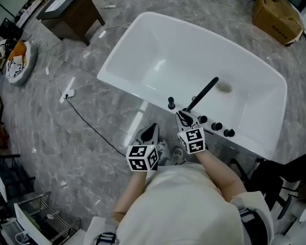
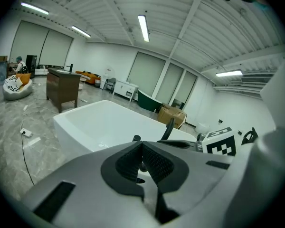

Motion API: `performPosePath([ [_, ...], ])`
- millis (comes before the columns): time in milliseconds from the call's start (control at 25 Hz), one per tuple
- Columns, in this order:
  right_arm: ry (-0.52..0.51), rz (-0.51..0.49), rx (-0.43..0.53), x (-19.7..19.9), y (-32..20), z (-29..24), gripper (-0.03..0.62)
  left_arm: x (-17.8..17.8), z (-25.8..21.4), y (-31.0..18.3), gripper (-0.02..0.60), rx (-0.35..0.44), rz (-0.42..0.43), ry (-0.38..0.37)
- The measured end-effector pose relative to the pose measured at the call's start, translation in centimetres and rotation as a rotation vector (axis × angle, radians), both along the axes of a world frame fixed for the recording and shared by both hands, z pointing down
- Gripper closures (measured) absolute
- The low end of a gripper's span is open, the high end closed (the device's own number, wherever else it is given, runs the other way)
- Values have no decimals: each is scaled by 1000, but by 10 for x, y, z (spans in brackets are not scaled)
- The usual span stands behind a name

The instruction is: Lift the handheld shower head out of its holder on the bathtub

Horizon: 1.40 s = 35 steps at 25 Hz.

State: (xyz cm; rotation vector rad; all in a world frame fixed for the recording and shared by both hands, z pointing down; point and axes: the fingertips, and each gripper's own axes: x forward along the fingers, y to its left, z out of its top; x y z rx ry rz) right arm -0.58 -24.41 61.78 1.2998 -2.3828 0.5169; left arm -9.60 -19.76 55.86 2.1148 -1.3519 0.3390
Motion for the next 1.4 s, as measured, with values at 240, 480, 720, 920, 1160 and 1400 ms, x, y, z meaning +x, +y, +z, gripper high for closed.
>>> performPosePath([
  [240, 30, 43, -61, -5, -21, 35, 474, -3, 11, -19, 561, -31, 27, 3],
  [480, 52, 68, -144, -15, -35, 72, 433, -15, 20, -36, 561, -58, 33, 7],
  [720, 105, 97, -193, -21, -50, 108, 402, -23, 33, -46, 561, -84, 50, 3],
  [920, 142, 113, -233, -27, -60, 131, 398, -28, 42, -49, 561, -110, 56, 5],
  [1160, 188, 134, -270, -27, -74, 146, 398, -34, 48, -52, 561, -133, 61, 3],
  [1400, 262, 141, -292, -23, -81, 158, 417, -45, 53, -55, 561, -144, 57, -3],
])
